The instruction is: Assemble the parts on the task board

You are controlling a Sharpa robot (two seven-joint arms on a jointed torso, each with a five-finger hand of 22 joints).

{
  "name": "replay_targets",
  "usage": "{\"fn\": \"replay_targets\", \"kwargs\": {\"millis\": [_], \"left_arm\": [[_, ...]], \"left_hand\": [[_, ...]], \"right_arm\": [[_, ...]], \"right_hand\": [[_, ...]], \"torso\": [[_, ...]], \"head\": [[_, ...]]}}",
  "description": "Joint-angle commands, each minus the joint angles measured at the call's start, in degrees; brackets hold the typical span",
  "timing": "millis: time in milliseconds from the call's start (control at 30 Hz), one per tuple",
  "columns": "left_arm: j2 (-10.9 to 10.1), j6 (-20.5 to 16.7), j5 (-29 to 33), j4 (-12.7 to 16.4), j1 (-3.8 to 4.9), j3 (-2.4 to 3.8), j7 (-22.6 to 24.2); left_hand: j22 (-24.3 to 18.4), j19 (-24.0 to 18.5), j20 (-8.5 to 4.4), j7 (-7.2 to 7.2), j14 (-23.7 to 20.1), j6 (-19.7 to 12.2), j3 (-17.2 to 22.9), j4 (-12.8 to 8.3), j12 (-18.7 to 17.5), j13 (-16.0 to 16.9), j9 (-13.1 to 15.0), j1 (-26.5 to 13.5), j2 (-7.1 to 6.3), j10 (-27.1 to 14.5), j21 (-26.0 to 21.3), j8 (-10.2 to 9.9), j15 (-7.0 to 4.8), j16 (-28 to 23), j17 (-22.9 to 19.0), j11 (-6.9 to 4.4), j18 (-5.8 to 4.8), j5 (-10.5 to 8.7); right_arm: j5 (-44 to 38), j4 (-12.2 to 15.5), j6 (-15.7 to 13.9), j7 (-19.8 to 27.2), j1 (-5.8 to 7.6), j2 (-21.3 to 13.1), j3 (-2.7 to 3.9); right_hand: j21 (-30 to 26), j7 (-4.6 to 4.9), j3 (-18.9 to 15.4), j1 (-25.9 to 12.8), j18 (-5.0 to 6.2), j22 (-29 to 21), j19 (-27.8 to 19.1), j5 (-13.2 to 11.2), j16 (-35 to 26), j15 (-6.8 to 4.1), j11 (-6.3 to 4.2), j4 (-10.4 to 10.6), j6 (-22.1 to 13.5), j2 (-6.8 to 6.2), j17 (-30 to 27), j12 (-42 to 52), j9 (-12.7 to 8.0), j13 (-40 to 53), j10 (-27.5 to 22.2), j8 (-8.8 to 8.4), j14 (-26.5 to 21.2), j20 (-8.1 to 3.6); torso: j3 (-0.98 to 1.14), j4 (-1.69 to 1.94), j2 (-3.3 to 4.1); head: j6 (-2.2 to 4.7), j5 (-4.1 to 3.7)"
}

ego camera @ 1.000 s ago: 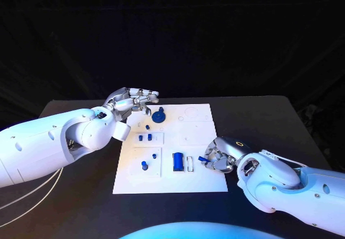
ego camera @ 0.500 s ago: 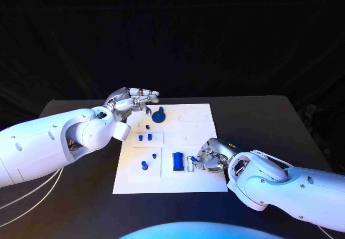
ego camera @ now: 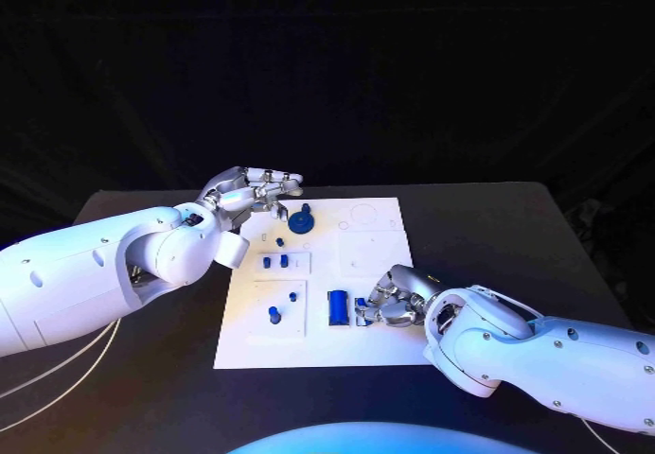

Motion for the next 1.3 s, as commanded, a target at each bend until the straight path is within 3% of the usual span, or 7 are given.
{"fn": "replay_targets", "kwargs": {"millis": [33,433,600,767,1133,1300], "left_arm": [[0.1,0.9,-0.1,0.2,0.06,0.03,0.3],[0.0,0.9,-0.1,0.2,0.06,0.03,0.3],[-0.1,0.9,-0.1,0.3,0.06,0.03,0.2],[-0.2,0.9,-0.1,0.3,0.06,0.03,0.2],[-0.2,0.9,-0.1,0.2,0.06,0.03,0.2],[-0.2,0.9,-0.1,0.2,0.06,0.03,0.2]], "left_hand": [[-0.1,0.3,-0.01,-0.04,-0.4,-0.4,-0.3,0.0,0.3,-0.1,-0.1,0.1,0.66,-0.6,-0.4,-0.1,0.09,-0.3,-0.1,-0.01,0.3,-0.1],[-0.1,0.3,-0.01,-0.04,-0.4,-0.4,-0.3,0.0,0.3,-0.1,-0.1,0.1,0.66,-0.6,-0.4,-0.1,0.09,-0.3,-0.1,-0.01,0.3,-0.1],[-0.1,0.3,-0.01,-0.04,-0.4,-0.4,-0.3,0.0,0.3,-0.1,-0.1,0.1,0.66,-0.6,-0.4,-0.1,0.09,-0.3,-0.1,-0.01,0.3,-0.1],[-0.1,0.3,0.0,-0.02,-0.4,-0.4,-0.4,0.0,0.4,-0.1,-0.1,0.0,0.68,-0.6,-0.4,-0.1,0.1,-0.3,-0.1,0.01,0.3,-0.11],[-0.1,0.3,0.0,-0.02,-0.4,-0.4,-0.4,0.0,0.4,-0.1,-0.1,0.0,0.68,-0.6,-0.4,-0.1,0.1,-0.3,-0.1,0.01,0.3,-0.11],[-0.1,0.3,0.0,-0.02,-0.4,-0.4,-0.4,0.0,0.4,-0.1,-0.1,0.0,0.68,-0.6,-0.4,-0.1,0.1,-0.3,-0.1,0.01,0.3,-0.11]], "right_arm": [[2.0,-0.2,0.4,0.1,-0.06,0.2,0.0],[1.9,-0.4,0.9,0.2,-0.06,0.4,-0.02],[1.4,-0.4,0.7,0.2,-0.06,0.4,-0.02],[0.9,0.0,0.8,0.4,-0.06,0.3,-0.02],[-0.6,0.8,0.7,0.4,-0.1,-0.7,-0.02],[-1.9,1.6,-0.9,2.5,-0.16,-1.7,-0.02]], "right_hand": [[0.3,-0.2,-0.1,-0.6,-0.88,12.2,3.1,-0.3,0.2,-0.44,-0.28,0.5,0.6,0.07,14.5,0.3,0.2,8.8,2.2,0.29,6.1,-0.44],[0.1,-0.26,-2.0,-2.4,-0.86,12.2,3.0,-1.0,0.2,-0.51,-0.34,1.8,0.8,-0.18,14.5,0.4,0.6,8.9,2.3,0.77,6.0,-0.54],[0.0,-0.2,-4.3,-4.0,-0.84,12.1,3.0,-4.4,0.1,-0.47,-0.28,3.3,0.7,-0.21,14.4,0.4,0.8,8.9,2.3,1.02,6.0,-0.54],[0.0,-0.19,-6.2,-4.4,-0.85,12.1,3.0,-5.4,0.2,-0.47,-0.26,4.1,0.6,-0.29,14.4,0.5,1.0,9.0,2.3,1.18,6.0,-0.53],[0.1,-0.3,-7.1,-3.4,-0.86,12.2,3.0,-5.6,0.2,-0.51,-0.33,4.0,0.6,-0.06,14.4,0.6,1.1,9.1,2.3,1.32,6.0,-0.55],[-0.3,-0.25,-7.6,-1.8,-0.79,12.1,2.9,-5.3,0.1,-0.53,-0.32,3.4,0.1,0.39,14.3,0.4,1.2,9.0,2.2,1.22,6.0,-0.58]], "torso": [[0.01,-0.02,-0.02],[0.0,0.02,-0.06],[0.02,-0.03,0.01],[0.05,-0.03,-0.03],[0.03,-0.02,-0.09],[0.06,-0.02,-0.04]], "head": [[0.25,0.45],[-0.03,0.42],[-0.03,0.48],[-0.23,0.56],[-0.39,0.69],[-0.35,0.72]]}}
